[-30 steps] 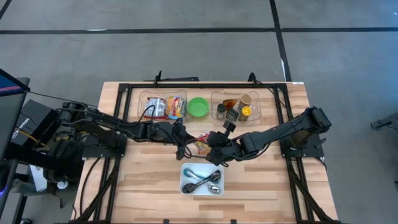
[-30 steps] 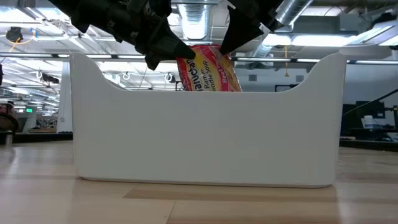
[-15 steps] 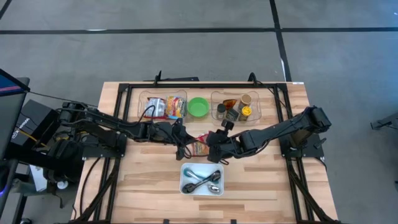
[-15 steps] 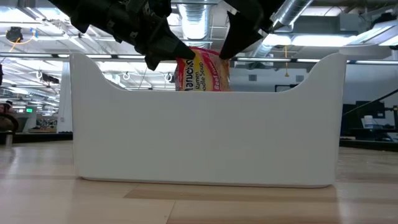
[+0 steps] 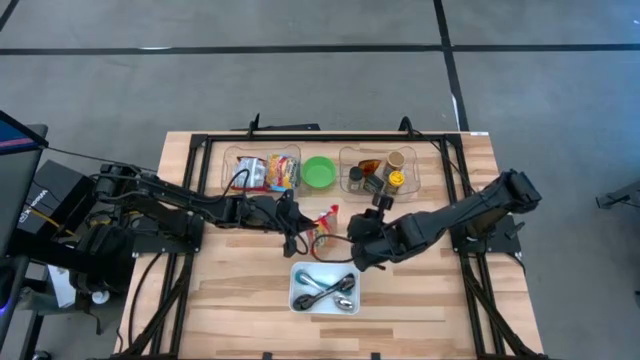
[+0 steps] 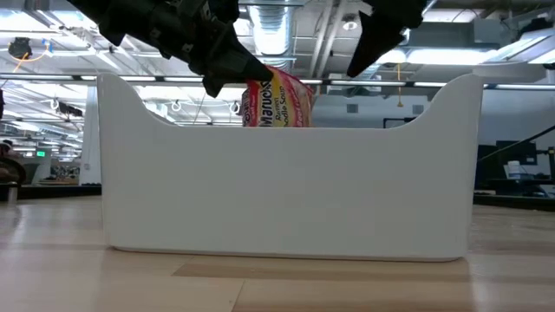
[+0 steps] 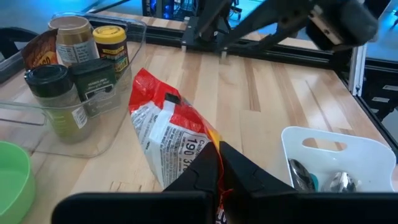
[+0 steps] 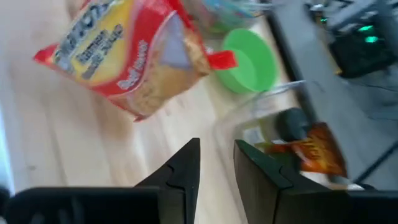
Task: Pick & Place Food Item
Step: Put the orange noodle pack into the left transparent bin
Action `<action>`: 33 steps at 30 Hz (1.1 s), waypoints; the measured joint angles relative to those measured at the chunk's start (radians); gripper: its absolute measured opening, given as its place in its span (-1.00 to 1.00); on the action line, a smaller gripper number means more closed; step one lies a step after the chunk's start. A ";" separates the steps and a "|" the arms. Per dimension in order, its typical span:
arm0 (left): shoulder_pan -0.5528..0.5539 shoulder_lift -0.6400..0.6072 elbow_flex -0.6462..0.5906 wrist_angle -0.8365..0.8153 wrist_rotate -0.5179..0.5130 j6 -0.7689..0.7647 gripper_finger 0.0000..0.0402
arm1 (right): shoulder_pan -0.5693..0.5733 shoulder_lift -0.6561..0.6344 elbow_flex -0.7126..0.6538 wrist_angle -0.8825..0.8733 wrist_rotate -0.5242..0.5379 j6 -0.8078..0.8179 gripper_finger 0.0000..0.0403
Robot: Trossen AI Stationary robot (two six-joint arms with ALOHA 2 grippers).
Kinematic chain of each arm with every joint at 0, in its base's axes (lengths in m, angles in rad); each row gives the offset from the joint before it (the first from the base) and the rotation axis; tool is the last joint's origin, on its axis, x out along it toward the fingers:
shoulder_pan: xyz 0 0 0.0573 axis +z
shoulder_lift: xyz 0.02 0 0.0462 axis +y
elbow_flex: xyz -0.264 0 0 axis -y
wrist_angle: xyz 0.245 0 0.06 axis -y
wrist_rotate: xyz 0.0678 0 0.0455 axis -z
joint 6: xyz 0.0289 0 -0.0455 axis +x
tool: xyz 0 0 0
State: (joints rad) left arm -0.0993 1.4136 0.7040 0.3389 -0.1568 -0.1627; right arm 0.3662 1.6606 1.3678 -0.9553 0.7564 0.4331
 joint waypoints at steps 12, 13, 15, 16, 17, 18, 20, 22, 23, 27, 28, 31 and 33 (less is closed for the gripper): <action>0.006 -0.023 0.000 0.000 -0.214 0.001 -1.00 | 0.124 -0.001 0.001 -0.297 0.294 0.403 -0.63; 0.011 -0.031 0.000 0.006 -0.232 0.001 -1.00 | 0.133 -0.001 0.001 -0.307 0.315 0.425 -0.66; 0.021 -0.053 0.000 0.001 -0.262 0.001 -1.00 | 0.148 -0.001 0.001 -0.312 0.351 0.463 -0.75; 0.029 -0.062 0.000 0.005 -0.273 0.001 -1.00 | 0.153 -0.001 0.001 -0.312 0.364 0.479 -0.80; 0.036 -0.076 0.000 0.003 -0.283 0.001 -1.00 | 0.158 -0.001 0.001 -0.312 0.377 0.494 -0.85; 0.045 -0.091 0.000 0.001 -0.288 0.004 -1.00 | 0.159 -0.001 0.001 -0.312 0.387 0.507 -0.90; 0.064 -0.119 0.000 0.004 -0.291 0.026 -1.00 | 0.164 -0.001 0.001 -0.311 0.395 0.513 -0.97; 0.083 -0.150 0.000 -0.002 -0.291 0.048 -1.00 | 0.165 -0.001 0.001 -0.301 0.397 0.513 -0.97; 0.093 -0.168 0.000 -0.002 -0.292 0.053 -1.00 | 0.163 -0.001 0.001 -0.294 0.397 0.513 -0.95; 0.139 -0.234 0.000 -0.011 -0.292 0.058 -1.00 | 0.160 -0.001 0.001 -0.278 0.398 0.512 -0.96; 0.151 -0.250 0.000 -0.018 -0.292 0.061 -1.00 | 0.160 -0.001 0.001 -0.278 0.397 0.512 -0.97; 0.188 -0.286 0.000 -0.050 -0.292 0.088 -1.00 | 0.160 -0.001 0.001 -0.275 0.398 0.512 -0.99; 0.212 -0.302 0.000 -0.074 -0.292 0.110 -1.00 | 0.160 -0.001 0.001 -0.270 0.397 0.511 -0.98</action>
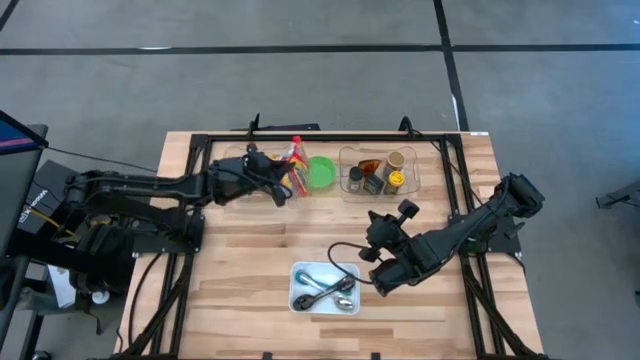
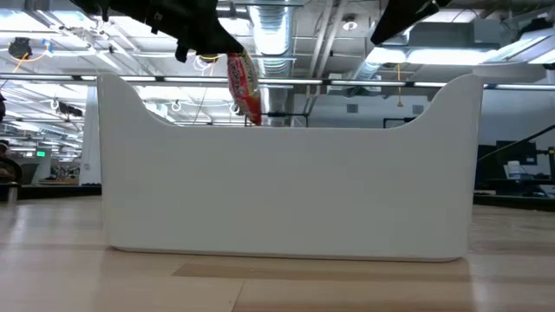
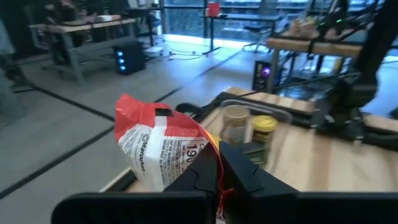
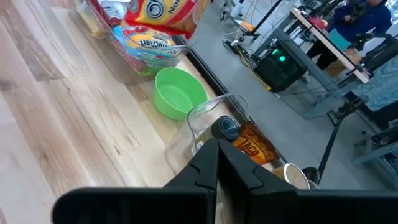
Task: Pick & Place Food Item
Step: Put the orange noodle pack into the left transparent bin
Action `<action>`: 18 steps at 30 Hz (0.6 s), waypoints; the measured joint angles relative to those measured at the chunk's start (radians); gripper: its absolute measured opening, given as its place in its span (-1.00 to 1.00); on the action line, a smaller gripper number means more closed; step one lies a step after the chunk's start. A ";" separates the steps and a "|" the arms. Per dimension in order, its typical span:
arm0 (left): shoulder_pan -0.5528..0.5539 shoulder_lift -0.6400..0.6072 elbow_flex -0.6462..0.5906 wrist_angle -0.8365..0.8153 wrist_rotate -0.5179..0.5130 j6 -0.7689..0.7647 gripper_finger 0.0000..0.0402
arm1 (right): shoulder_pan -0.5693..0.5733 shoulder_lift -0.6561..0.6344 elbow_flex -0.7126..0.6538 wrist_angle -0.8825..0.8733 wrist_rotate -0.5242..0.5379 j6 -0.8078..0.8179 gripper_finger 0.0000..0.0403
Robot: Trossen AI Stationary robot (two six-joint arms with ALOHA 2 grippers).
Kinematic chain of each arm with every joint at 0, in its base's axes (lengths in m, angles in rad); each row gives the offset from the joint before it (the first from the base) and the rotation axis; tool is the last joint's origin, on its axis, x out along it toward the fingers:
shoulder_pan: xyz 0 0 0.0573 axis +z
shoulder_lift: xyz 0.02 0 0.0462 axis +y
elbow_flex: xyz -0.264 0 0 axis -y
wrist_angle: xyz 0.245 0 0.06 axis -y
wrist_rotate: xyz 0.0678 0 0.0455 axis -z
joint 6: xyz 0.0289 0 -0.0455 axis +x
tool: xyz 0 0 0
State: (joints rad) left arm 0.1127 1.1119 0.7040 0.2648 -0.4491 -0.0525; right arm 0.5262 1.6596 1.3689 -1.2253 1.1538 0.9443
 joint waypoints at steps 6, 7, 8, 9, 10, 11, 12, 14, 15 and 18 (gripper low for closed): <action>0.084 -0.011 0.000 -0.027 0.000 0.022 -1.00 | 0.000 0.000 0.000 0.011 0.000 0.000 -0.99; 0.098 -0.011 0.000 -0.030 0.000 0.022 -1.00 | 0.000 0.000 0.000 0.012 0.000 0.000 -0.99; 0.110 -0.011 0.000 -0.038 0.000 0.022 -1.00 | 0.000 0.000 0.000 0.015 0.000 0.000 -0.99; 0.121 -0.011 0.000 -0.052 0.000 0.020 -1.00 | 0.000 0.000 0.000 0.016 0.000 0.000 -0.99; 0.131 -0.011 0.000 -0.070 0.000 0.020 -1.00 | 0.000 0.000 0.000 0.017 0.000 -0.001 -1.00; 0.140 -0.011 0.000 -0.090 0.000 0.020 -1.00 | 0.000 0.000 0.000 0.018 0.000 0.000 -1.00; 0.147 -0.011 0.000 -0.108 0.000 0.020 -1.00 | 0.000 0.000 0.000 0.020 0.000 0.000 -1.00; 0.162 -0.010 0.000 -0.131 0.000 0.019 -1.00 | 0.000 0.000 0.000 0.026 0.000 -0.001 -1.00; 0.167 -0.005 0.000 -0.135 0.000 0.019 -1.00 | 0.000 0.000 0.000 0.026 0.000 -0.001 -1.00; 0.179 0.017 0.000 -0.136 0.000 0.021 -1.00 | 0.000 0.000 0.000 0.029 0.000 -0.001 -1.00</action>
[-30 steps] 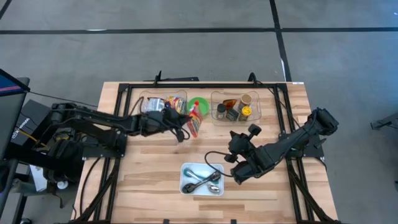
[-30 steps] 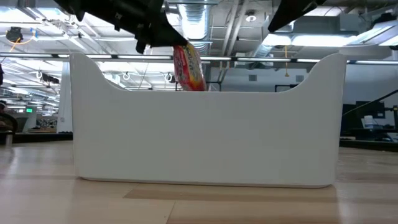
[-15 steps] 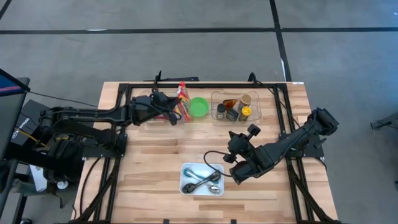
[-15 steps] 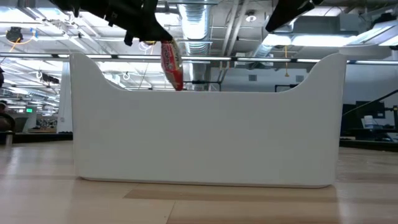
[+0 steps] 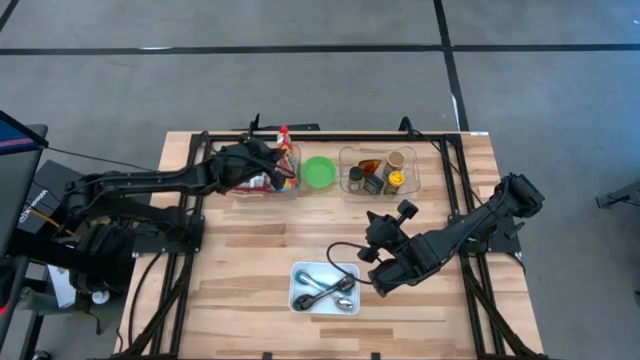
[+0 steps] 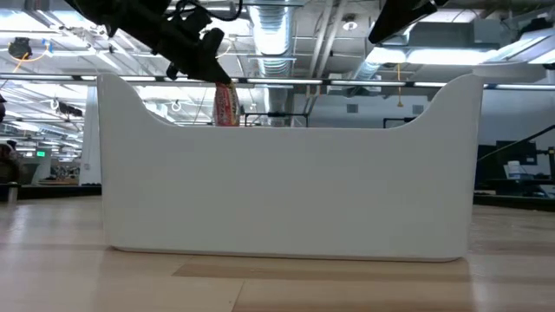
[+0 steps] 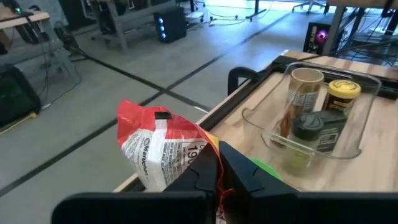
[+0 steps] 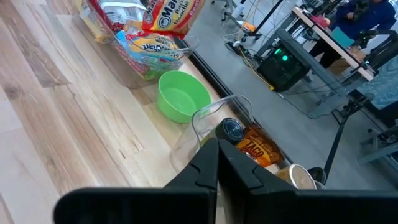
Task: Pick & Place Food Item
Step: Put the orange noodle pack into the left transparent bin
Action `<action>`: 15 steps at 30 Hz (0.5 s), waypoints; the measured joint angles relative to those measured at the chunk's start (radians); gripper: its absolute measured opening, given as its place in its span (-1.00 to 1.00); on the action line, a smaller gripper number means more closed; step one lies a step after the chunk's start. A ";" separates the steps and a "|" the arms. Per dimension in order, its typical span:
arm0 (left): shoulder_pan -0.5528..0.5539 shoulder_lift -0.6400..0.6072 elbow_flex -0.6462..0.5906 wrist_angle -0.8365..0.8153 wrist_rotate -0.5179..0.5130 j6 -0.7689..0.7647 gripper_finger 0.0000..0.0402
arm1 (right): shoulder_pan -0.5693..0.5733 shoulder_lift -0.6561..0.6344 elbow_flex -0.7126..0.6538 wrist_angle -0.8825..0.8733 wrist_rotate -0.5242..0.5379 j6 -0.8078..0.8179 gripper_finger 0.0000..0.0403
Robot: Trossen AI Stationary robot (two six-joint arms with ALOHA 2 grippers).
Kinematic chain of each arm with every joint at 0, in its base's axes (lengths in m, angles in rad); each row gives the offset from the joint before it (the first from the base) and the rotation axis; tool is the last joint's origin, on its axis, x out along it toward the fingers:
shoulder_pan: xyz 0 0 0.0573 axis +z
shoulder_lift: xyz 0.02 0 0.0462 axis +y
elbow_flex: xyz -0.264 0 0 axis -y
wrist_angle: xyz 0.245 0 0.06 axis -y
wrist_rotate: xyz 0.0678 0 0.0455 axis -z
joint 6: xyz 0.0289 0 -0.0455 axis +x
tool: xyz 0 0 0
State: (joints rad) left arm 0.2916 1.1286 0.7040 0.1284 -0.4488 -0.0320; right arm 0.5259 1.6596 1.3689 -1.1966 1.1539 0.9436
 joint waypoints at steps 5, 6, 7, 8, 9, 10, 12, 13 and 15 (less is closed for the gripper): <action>0.038 0.045 0.000 0.008 0.001 0.001 -1.00 | -0.001 0.000 0.000 0.005 0.000 0.000 -1.00; 0.047 0.057 0.000 0.013 0.000 0.001 -1.00 | 0.000 0.000 0.000 0.006 0.000 0.000 -1.00; 0.055 0.067 0.000 0.014 0.000 0.001 -1.00 | -0.001 0.000 0.000 0.007 0.000 0.000 -1.00; 0.063 0.078 0.000 0.015 0.000 0.001 -1.00 | -0.001 0.001 0.000 0.008 0.000 0.000 -1.00; 0.069 0.089 0.000 0.015 0.000 0.001 -1.00 | -0.004 0.001 0.000 0.008 0.000 0.000 -1.00; 0.074 0.100 0.000 0.016 0.000 0.001 -1.00 | -0.005 0.001 0.000 0.008 0.000 0.000 -1.00; 0.081 0.122 0.000 0.027 0.000 -0.001 -1.00 | -0.005 0.001 0.000 0.008 0.000 0.000 -1.00; 0.082 0.131 0.000 0.033 0.000 -0.001 -1.00 | -0.005 0.001 0.000 0.008 0.000 0.000 -1.00; 0.082 0.149 0.000 0.050 0.000 -0.002 -1.00 | -0.005 0.003 0.000 0.008 0.000 0.000 -1.00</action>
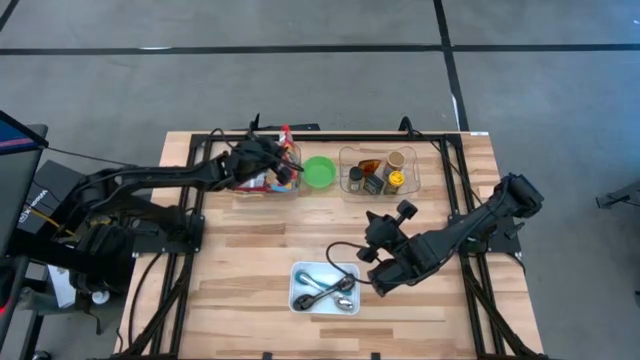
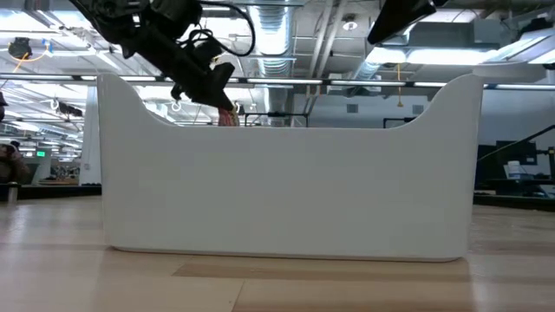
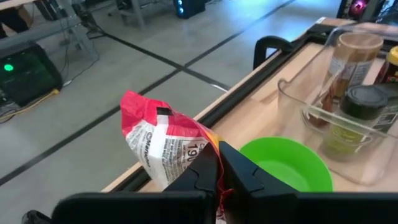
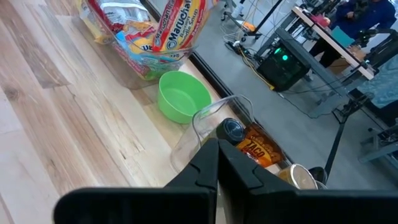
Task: Pick & Place Food Item
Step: Put the orange noodle pack into the left transparent bin
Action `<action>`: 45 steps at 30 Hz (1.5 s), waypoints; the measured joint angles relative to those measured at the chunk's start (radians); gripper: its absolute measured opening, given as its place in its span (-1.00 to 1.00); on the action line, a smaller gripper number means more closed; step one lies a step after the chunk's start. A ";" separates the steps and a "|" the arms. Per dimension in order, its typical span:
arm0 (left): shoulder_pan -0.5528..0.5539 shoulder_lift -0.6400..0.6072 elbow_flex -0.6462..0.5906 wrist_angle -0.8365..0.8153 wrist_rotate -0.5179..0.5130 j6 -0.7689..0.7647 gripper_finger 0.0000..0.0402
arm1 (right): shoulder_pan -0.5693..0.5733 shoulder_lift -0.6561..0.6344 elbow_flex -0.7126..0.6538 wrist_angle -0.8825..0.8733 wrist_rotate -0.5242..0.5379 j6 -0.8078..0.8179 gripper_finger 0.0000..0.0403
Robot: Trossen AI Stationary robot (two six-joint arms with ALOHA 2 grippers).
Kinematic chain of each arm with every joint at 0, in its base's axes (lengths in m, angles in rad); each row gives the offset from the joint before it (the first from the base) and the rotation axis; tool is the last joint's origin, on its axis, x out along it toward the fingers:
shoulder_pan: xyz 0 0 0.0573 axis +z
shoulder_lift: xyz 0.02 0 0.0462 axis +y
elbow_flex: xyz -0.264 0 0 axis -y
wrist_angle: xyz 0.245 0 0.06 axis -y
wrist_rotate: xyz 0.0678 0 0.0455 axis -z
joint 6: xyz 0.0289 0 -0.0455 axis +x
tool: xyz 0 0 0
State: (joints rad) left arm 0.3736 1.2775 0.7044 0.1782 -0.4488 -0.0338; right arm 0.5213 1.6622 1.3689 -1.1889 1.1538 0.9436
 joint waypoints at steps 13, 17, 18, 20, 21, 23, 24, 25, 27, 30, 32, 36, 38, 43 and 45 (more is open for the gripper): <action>-0.002 0.032 0.000 -0.014 0.000 -0.034 -1.00 | -0.001 0.028 0.000 -0.004 0.000 0.000 -1.00; -0.002 0.032 0.000 -0.059 0.000 -0.036 -0.99 | 0.000 0.028 0.000 -0.004 0.000 0.000 -1.00; -0.004 0.031 0.000 -0.072 0.002 -0.040 -0.98 | 0.001 0.028 0.000 -0.004 0.000 0.000 -1.00; -0.006 0.031 0.000 -0.094 0.014 -0.055 -0.96 | 0.001 0.028 0.000 -0.004 0.000 0.000 -1.00; -0.006 0.030 0.001 -0.099 0.023 -0.056 -0.96 | 0.001 0.028 0.000 -0.004 0.000 0.000 -1.00; -0.011 0.027 0.001 -0.110 0.040 -0.057 -0.93 | 0.001 0.028 0.000 -0.003 0.000 0.000 -1.00; -0.013 0.022 0.001 -0.123 0.049 -0.058 -0.92 | 0.001 0.028 0.000 -0.003 0.000 0.000 -1.00; -0.015 0.020 0.001 -0.129 0.053 -0.058 -0.90 | 0.000 0.028 0.000 -0.003 0.000 0.000 -1.00; -0.021 0.009 0.002 -0.157 0.056 -0.061 -0.85 | 0.001 0.028 0.000 -0.003 -0.001 0.000 -1.00; -0.021 -0.021 0.001 -0.216 0.063 -0.077 -0.75 | 0.001 0.028 0.000 0.000 -0.001 0.000 -1.00; -0.021 -0.048 0.000 -0.260 0.063 -0.112 -0.67 | 0.001 0.028 0.000 0.002 -0.001 0.000 -1.00; -0.020 -0.099 0.000 -0.342 0.063 -0.187 -0.55 | 0.001 0.028 0.000 0.006 -0.002 0.000 -1.00; -0.020 -0.110 0.000 -0.366 0.063 -0.192 -0.52 | 0.000 0.028 0.000 0.008 -0.002 0.000 -1.00; -0.020 -0.108 0.000 -0.407 0.063 -0.219 -0.48 | 0.000 0.028 0.000 0.016 -0.002 0.000 -1.00; -0.020 -0.104 0.000 -0.418 0.063 -0.219 -0.46 | 0.000 0.028 0.000 0.016 -0.002 0.000 -1.00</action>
State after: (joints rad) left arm 0.3538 1.1736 0.7040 -0.2400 -0.3859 -0.2527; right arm 0.5213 1.6901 1.3693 -1.1730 1.1515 0.9432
